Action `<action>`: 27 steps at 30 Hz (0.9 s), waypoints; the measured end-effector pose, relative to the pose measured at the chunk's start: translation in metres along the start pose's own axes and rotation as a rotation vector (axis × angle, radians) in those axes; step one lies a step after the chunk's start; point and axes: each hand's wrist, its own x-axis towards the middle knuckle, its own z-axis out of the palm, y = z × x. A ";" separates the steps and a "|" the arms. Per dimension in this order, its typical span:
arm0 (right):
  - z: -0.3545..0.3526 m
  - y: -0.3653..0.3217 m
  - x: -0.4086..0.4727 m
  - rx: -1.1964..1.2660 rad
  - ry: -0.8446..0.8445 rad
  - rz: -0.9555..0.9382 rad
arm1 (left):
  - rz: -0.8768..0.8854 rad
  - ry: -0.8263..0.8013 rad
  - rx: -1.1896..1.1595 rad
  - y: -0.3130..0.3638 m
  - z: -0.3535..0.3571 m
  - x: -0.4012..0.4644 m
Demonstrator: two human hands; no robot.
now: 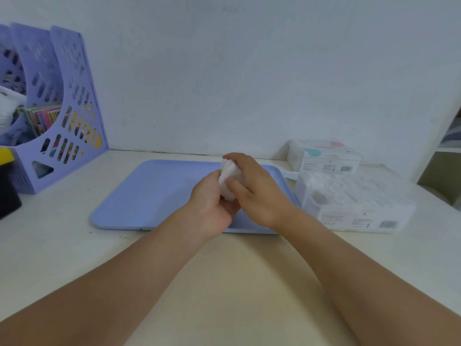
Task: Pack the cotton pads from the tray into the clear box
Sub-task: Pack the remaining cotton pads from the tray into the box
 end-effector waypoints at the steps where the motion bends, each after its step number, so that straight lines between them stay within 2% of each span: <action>1: 0.000 -0.003 -0.002 0.040 -0.038 0.025 | -0.011 0.010 -0.005 0.000 0.000 0.000; 5: -0.005 -0.009 -0.003 0.067 -0.115 0.115 | -0.041 0.033 -0.030 0.000 0.010 -0.002; 9: -0.042 -0.013 -0.003 -0.004 -0.032 0.121 | 0.020 -0.032 0.046 0.003 0.032 -0.003; 12: -0.079 -0.009 -0.011 0.034 0.107 0.172 | 0.035 -0.118 0.284 0.002 0.053 -0.005; 13: -0.096 -0.003 -0.014 0.094 0.177 0.217 | 0.106 -0.101 0.434 -0.003 0.059 -0.006; 15: -0.133 0.007 -0.025 0.303 0.252 0.343 | 0.365 -0.050 0.790 -0.021 0.061 -0.004; 17: -0.164 0.017 -0.037 0.475 0.174 0.535 | 0.627 -0.047 0.981 -0.043 0.054 0.002; 20: -0.180 0.033 -0.045 0.425 -0.066 0.764 | 0.832 -0.091 1.102 -0.064 0.043 0.010; 23: -0.173 0.034 -0.042 0.384 -0.234 0.812 | 0.822 -0.171 1.135 -0.072 0.041 0.014; 27: -0.163 0.026 -0.025 0.210 -0.335 0.821 | 0.732 -0.266 1.220 -0.078 0.038 0.015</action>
